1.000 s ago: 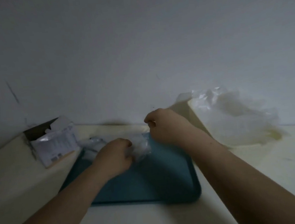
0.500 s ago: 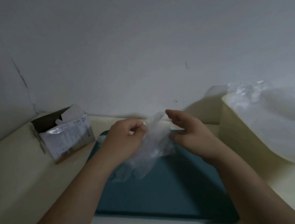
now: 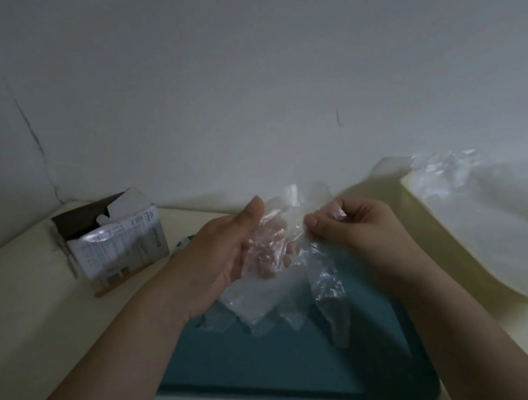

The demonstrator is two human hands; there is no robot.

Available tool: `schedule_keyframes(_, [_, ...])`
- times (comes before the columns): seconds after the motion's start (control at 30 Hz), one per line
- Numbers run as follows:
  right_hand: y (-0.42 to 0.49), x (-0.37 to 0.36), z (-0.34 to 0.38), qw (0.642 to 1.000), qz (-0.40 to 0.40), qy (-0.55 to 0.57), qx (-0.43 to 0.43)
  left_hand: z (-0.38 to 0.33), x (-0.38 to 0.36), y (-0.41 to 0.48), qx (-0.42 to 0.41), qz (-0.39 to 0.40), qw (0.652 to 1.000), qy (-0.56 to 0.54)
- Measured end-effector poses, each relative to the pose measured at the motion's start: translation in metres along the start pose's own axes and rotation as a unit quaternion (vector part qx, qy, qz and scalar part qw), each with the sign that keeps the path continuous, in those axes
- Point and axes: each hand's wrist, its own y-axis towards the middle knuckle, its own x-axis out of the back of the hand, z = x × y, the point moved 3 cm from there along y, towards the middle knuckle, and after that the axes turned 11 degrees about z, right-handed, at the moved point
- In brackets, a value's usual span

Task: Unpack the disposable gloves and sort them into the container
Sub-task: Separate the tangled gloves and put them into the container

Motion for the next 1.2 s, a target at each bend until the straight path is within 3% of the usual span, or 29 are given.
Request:
schedule_keyframes(0.17, [-0.003,0.001,-0.002,0.999,0.037,0.035,-0.018,0.002,0.002,-0.001,-0.04,-0.098,0.979,0.173])
schedule_keyframes(0.23, [-0.004,-0.003,-0.001,0.999,0.05,0.01,-0.02,0.004,-0.003,-0.002,-0.041,-0.095,0.977,0.189])
schedule_keyframes(0.33, [-0.002,0.0,-0.001,1.0,-0.006,-0.01,-0.017,0.0,0.006,-0.003,-0.051,-0.148,0.972,0.173])
schedule_keyframes(0.4, [-0.004,0.01,0.003,0.999,-0.025,0.001,-0.024,-0.004,0.021,-0.006,-0.068,-0.234,0.947,0.207])
schedule_keyframes(0.47, [-0.007,0.016,0.008,0.999,0.011,-0.007,-0.036,-0.006,0.033,-0.009,-0.064,-0.278,0.913,0.291])
schedule_keyframes(0.53, [-0.009,0.018,0.009,0.998,0.049,-0.016,-0.043,-0.002,0.028,-0.008,-0.005,-0.194,0.905,0.378])
schedule_keyframes(0.6, [-0.01,0.014,0.007,0.995,0.084,-0.005,-0.053,0.012,0.012,-0.003,0.107,-0.095,0.867,0.477])
schedule_keyframes(0.67, [-0.01,0.009,0.004,0.991,0.118,-0.017,-0.062,0.022,0.005,-0.001,0.167,-0.098,0.82,0.539])
schedule_keyframes(0.9, [-0.013,0.007,0.009,0.98,0.195,0.014,-0.022,0.025,0.031,-0.001,0.119,-0.083,0.857,0.495])
schedule_keyframes(1.03, [-0.015,0.008,0.01,0.97,0.24,-0.025,-0.038,0.006,0.04,-0.004,0.038,-0.148,0.89,0.429])
schedule_keyframes(1.13, [-0.017,0.006,0.015,0.966,0.25,-0.053,-0.029,-0.01,0.035,-0.013,-0.021,-0.186,0.945,0.27])
schedule_keyframes(1.2, [-0.016,0.004,0.019,0.97,0.229,-0.078,-0.002,-0.017,0.024,-0.014,-0.04,-0.14,0.983,0.108])
